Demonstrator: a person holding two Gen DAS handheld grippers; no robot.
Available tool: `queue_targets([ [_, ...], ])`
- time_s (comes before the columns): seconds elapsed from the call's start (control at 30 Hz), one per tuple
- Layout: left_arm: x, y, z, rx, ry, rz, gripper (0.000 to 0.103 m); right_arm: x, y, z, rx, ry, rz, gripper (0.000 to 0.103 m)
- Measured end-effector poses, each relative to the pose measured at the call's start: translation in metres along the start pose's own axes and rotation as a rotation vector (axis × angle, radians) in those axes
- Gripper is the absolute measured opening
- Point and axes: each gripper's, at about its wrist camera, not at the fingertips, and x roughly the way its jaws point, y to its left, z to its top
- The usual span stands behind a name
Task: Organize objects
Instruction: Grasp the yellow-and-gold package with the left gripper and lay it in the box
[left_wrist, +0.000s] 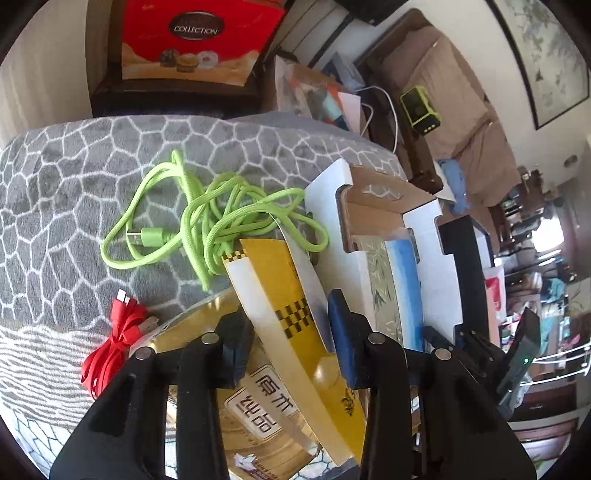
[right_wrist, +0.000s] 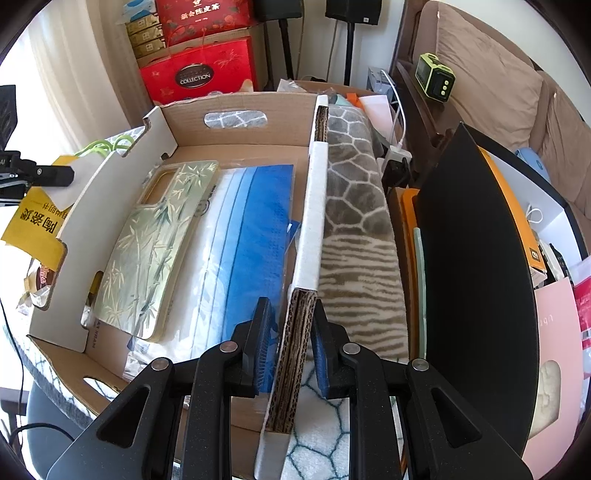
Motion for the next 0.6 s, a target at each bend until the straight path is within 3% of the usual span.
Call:
queue_targets([
  [0.03,-0.001,-0.002,0.0,0.006,-0.009,-0.005,0.009,0.0,0.0,0.0,-0.001,0.0,-0.001,0.021],
  [0.07,-0.002,-0.003,-0.001,0.009,-0.011,-0.002,0.006,0.0,0.0,0.0,0.001,0.0,0.0,0.021],
  [0.37,-0.062,-0.017,-0.007,0.06,-0.134,-0.092,0.001,0.001,0.003,0.0,0.0,-0.001,0.001,0.021],
  [0.6,-0.117,-0.026,0.002,0.049,-0.247,-0.276,0.001,0.001,0.0,0.0,0.006,-0.002,0.01,0.021],
])
